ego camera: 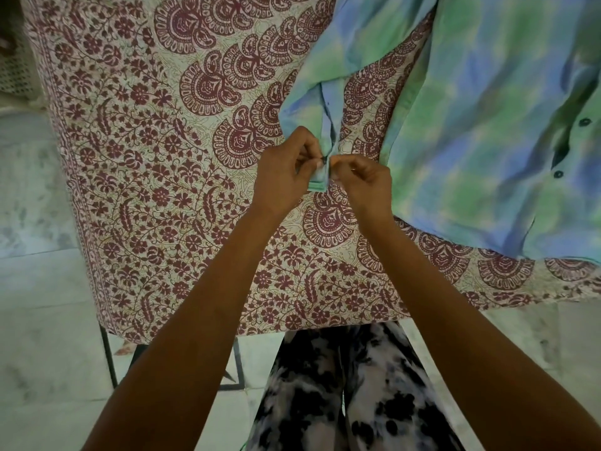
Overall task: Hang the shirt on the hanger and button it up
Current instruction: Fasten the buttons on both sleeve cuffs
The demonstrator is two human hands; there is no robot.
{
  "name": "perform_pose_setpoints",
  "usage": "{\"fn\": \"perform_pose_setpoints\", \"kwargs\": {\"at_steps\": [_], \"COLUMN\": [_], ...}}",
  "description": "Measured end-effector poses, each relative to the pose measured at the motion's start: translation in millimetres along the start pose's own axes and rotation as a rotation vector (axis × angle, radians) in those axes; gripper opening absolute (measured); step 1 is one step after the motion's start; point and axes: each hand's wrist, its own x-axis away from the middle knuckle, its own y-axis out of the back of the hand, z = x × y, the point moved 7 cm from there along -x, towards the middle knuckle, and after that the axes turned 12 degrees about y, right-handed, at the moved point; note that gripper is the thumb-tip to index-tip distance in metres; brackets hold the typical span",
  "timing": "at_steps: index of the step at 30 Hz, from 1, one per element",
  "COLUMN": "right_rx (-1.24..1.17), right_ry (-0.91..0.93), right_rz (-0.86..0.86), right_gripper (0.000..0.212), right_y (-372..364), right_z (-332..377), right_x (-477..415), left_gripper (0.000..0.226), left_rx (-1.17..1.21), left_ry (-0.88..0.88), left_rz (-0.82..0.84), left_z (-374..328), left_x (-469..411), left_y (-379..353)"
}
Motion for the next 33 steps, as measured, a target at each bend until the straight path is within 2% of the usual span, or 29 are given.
{"fn": "perform_pose_setpoints", "kwargs": {"at_steps": [4, 8, 12, 16, 19, 24, 33], "right_rx": [0.084, 0.348, 0.565, 0.652, 0.640, 0.583, 0.467], "right_ry": [0.087, 0.249, 0.439, 0.498, 0.510, 0.451, 0.387], "right_rz": [0.009, 0.003, -0.043, -0.064, -0.076, -0.118, -0.163], "right_gripper": [0.007, 0.010, 0.013, 0.015, 0.014, 0.015, 0.014], "right_y": [-2.8, -3.1, -8.2, -9.7, -9.2, -9.4, -12.2], "right_z": [7.5, 15.7, 23.5, 24.4, 22.8, 18.1, 8.9], "right_x": [-2.1, 0.8, 8.3, 12.2, 13.8, 19.9, 20.8], "left_gripper": [0.011, 0.023, 0.013, 0.007, 0.005, 0.003, 0.004], "left_rx": [-0.042, 0.010, 0.207, 0.412, 0.479, 0.420, 0.449], "left_ry": [0.034, 0.142, 0.348, 0.530, 0.607, 0.593, 0.526], "left_rz": [-0.033, 0.003, 0.007, -0.006, -0.023, -0.226, -0.261], "left_z": [1.3, 5.6, 12.6, 17.9, 25.8, 26.4, 28.3], "left_x": [-3.7, -1.3, 5.1, 12.0, 13.7, 25.4, 23.9], "left_y": [-1.9, -7.6, -13.3, -18.7, -24.9, -30.1, -29.9]}}
